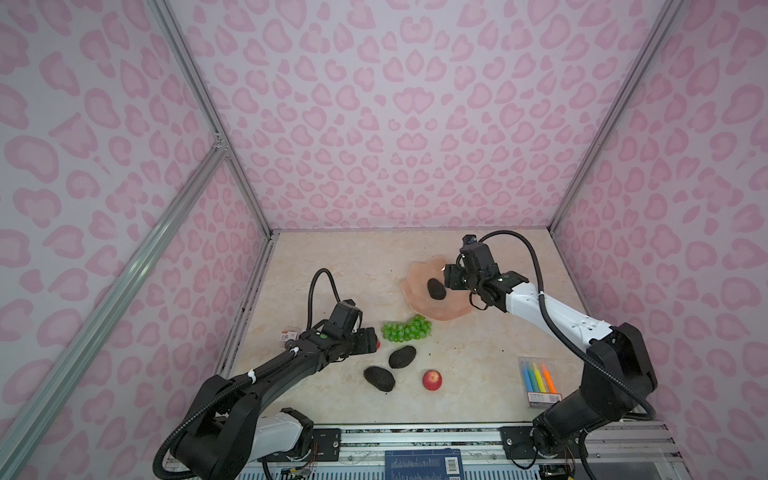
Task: Place and organize the fake fruits in the fruit bowl
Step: 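Lift the avocado into the bowl with right gripper while left grasps red apple, then carry the red apple into the bowl with the left gripper and release it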
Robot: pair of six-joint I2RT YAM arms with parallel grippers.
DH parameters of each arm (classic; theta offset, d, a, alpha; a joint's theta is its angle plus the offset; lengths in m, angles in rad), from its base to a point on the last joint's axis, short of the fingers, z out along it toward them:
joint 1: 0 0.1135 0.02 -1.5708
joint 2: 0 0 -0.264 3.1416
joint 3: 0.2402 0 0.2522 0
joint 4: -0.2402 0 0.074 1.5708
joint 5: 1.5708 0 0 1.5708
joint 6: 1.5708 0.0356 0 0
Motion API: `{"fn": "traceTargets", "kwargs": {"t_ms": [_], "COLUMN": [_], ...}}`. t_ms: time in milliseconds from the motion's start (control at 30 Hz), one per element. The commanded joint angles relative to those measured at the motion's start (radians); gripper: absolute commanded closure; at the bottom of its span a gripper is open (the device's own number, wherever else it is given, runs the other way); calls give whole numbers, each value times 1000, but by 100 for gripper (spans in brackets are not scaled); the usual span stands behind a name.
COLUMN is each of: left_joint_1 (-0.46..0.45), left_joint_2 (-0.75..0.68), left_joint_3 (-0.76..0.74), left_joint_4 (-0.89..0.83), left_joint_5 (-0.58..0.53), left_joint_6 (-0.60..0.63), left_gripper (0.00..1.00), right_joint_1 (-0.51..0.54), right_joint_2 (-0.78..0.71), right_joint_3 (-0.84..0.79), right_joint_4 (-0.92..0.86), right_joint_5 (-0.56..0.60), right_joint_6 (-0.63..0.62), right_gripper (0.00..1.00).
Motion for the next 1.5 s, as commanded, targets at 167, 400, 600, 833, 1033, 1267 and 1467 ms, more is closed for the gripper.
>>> {"fn": "traceTargets", "kwargs": {"t_ms": [167,400,600,833,1033,1267,1467], "left_joint_1": [-2,-6,-63,-136,-178,-198,-200], "left_joint_2": [99,19,95,413,632,779,807], "left_joint_3": [52,122,337,634,817,916,939], "left_joint_4": [60,13,2,16,-1,-31,-57], "left_joint_5": [14,35,64,62,66,89,100], "left_joint_6": [11,25,78,101,122,88,76], "left_gripper": [45,54,54,54,54,53,42], "right_joint_1": [-15,-40,-44,-44,-44,-45,-49], "right_joint_2": [-158,-218,-308,-477,-627,-673,-661], "right_joint_3": [-122,-175,-230,-368,-464,-464,-462], "right_joint_4": [-20,-19,-75,-116,-128,-170,-165], "right_joint_5": [71,85,70,39,69,84,87], "right_joint_6": [37,43,55,86,115,113,109], "right_gripper": [22,22,22,22,20,18,17]}}
